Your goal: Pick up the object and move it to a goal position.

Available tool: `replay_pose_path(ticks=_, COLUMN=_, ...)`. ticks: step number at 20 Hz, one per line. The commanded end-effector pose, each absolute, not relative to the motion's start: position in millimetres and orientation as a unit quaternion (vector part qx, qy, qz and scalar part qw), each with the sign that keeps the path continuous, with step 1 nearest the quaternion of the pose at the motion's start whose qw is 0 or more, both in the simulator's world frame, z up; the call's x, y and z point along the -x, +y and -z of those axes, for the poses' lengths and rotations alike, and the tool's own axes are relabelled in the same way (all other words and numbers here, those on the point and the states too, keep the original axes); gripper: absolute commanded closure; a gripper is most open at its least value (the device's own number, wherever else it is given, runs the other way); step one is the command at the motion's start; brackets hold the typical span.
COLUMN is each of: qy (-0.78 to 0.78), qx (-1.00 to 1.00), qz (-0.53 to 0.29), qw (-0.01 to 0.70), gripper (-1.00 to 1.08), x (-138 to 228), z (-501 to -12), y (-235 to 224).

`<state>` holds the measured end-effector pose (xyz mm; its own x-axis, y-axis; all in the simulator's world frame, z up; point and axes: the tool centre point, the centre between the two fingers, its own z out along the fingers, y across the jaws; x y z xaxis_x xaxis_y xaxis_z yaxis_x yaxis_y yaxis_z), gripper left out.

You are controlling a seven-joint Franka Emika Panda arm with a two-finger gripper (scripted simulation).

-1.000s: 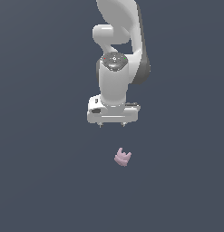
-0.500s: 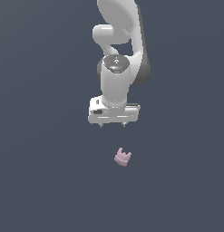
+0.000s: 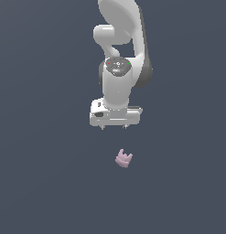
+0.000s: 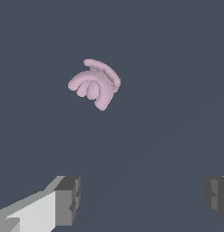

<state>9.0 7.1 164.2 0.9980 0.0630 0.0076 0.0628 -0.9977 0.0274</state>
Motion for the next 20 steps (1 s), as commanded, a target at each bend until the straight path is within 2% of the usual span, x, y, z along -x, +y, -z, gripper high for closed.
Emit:
replay_pose_path(ticks=1, qy=0.02, qx=-1.0, qz=-0.004, qw=0.013, gripper=-0.92, x=-13.4, z=-161.9, y=8.6)
replay_pose_path(ticks=20, qy=-0.179, qx=-0.984, qz=-0.002, qw=0.003, gripper=-0.92, x=-82.6, z=-114.1, y=38.2)
